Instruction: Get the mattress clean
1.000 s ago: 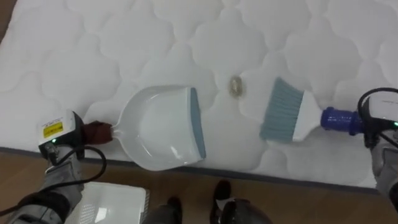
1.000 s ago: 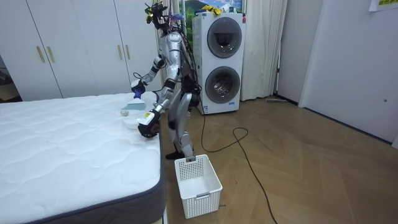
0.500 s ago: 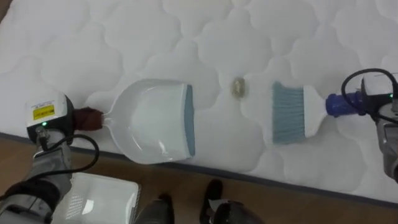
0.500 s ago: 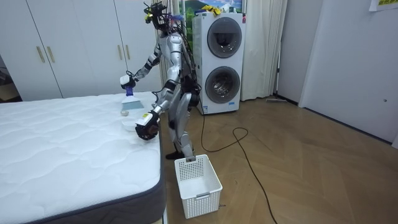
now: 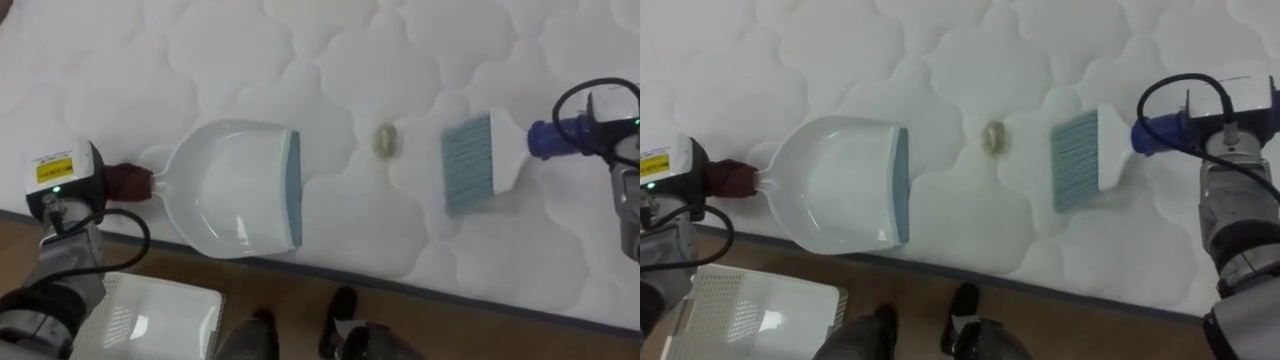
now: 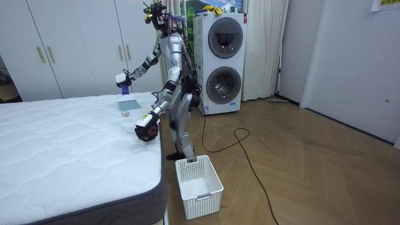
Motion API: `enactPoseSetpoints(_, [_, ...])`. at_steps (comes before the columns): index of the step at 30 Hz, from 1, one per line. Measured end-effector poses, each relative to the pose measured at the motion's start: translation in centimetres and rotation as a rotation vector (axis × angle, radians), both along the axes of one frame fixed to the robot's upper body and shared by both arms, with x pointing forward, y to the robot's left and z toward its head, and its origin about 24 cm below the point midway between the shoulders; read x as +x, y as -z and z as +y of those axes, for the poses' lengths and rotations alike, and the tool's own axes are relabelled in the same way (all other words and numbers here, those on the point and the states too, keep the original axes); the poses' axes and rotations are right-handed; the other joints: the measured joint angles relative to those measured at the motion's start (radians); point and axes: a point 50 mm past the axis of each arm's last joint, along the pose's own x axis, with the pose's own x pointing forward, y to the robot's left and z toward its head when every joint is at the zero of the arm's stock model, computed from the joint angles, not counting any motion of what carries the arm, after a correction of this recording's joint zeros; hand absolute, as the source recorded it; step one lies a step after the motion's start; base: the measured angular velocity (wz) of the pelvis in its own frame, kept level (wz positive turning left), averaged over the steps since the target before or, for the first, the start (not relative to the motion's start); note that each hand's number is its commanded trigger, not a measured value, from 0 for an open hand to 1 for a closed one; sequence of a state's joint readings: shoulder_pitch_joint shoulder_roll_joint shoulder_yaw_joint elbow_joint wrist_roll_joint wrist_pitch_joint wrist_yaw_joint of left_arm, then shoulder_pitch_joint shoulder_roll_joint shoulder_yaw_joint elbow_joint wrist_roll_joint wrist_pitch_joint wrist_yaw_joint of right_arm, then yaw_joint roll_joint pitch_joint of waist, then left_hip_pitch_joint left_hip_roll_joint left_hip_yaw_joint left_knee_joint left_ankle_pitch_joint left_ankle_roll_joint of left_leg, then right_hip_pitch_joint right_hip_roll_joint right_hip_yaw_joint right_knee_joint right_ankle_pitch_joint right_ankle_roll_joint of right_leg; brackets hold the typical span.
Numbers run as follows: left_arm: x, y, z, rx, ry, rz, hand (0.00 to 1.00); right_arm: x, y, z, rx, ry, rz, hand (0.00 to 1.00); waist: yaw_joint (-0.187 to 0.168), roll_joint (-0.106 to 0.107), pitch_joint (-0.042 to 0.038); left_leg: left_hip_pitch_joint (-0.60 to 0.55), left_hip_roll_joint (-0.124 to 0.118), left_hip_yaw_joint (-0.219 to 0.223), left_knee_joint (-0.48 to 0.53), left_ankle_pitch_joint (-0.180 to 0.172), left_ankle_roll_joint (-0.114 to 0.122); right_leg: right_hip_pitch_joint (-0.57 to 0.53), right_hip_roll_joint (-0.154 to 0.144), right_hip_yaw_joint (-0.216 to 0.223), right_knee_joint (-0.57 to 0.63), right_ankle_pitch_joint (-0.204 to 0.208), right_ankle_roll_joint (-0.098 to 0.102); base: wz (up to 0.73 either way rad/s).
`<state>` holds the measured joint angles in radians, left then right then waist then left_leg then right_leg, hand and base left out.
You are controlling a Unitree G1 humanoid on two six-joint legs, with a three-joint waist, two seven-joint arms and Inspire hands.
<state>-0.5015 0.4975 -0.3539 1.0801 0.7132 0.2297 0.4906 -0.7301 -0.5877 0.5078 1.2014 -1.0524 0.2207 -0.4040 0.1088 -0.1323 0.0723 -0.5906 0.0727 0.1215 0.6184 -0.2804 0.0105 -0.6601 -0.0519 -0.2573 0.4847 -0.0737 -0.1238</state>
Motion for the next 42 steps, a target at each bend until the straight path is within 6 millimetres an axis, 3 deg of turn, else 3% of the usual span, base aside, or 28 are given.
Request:
enactPoseSetpoints(10, [-0.1, 0.1, 0.2, 0.018, -0.021, 0.036, 1.0, 0.2, -0.3, 0.3, -0.001, -0.022, -0.025, 1.0, 0.0, -0.005, -0.0024, 0.01, -0.002, 0.003, -0.002, 0.001, 0.001, 0.013, 0.0, 0.001, -0.001, 0.001, 0.004, 0.0])
enactPoseSetpoints(18, [-0.3, 0.3, 0.0, 0.027, -0.012, 0.052, 1.0, 1.0, -1.3, 1.7, -0.05, -0.112, -0.075, 1.0, 0.001, -0.013, -0.0042, 0.03, -0.016, 0.015, -0.013, 0.006, 0.009, 0.019, -0.014, 0.01, 0.013, -0.004, 0.008, 0.01])
enactPoseSetpoints(26, [-0.4, 0.5, 0.1, 0.018, -0.019, 0.076, 1.0, 1.3, -1.6, 2.6, -0.08, -0.182, -0.125, 1.0, 0.01, -0.016, -0.0017, 0.047, -0.011, 0.012, -0.036, 0.007, 0.011, 0.054, -0.003, -0.002, -0.035, 0.017, 0.015, 0.0])
enactPoseSetpoints(30, [-0.3, 0.5, -0.1, 0.013, -0.013, 0.071, 1.0, 1.0, -0.7, 3.4, -0.084, -0.218, -0.121, 1.0, 0.019, -0.015, -0.0012, 0.047, -0.009, 0.006, -0.042, 0.007, 0.012, 0.061, 0.0, -0.011, -0.05, 0.02, 0.017, 0.01])
enactPoseSetpoints(36, [-0.1, 0.5, -0.5, -0.01, 0.007, 0.058, 1.0, 0.8, 0.6, 4.6, -0.087, -0.263, -0.079, 1.0, 0.03, -0.003, 0.0071, 0.043, -0.012, -0.003, -0.049, 0.008, 0.012, 0.062, -0.001, -0.021, -0.059, 0.017, 0.02, 0.05])
enactPoseSetpoints(42, [0.0, 0.4, -0.7, -0.02, 0.017, 0.057, 1.0, 0.7, 0.7, 4.3, -0.099, -0.25, -0.072, 1.0, 0.032, 0.006, 0.0118, 0.044, -0.013, -0.013, -0.055, 0.008, 0.012, 0.07, -0.001, -0.031, -0.07, 0.017, 0.022, 0.02])
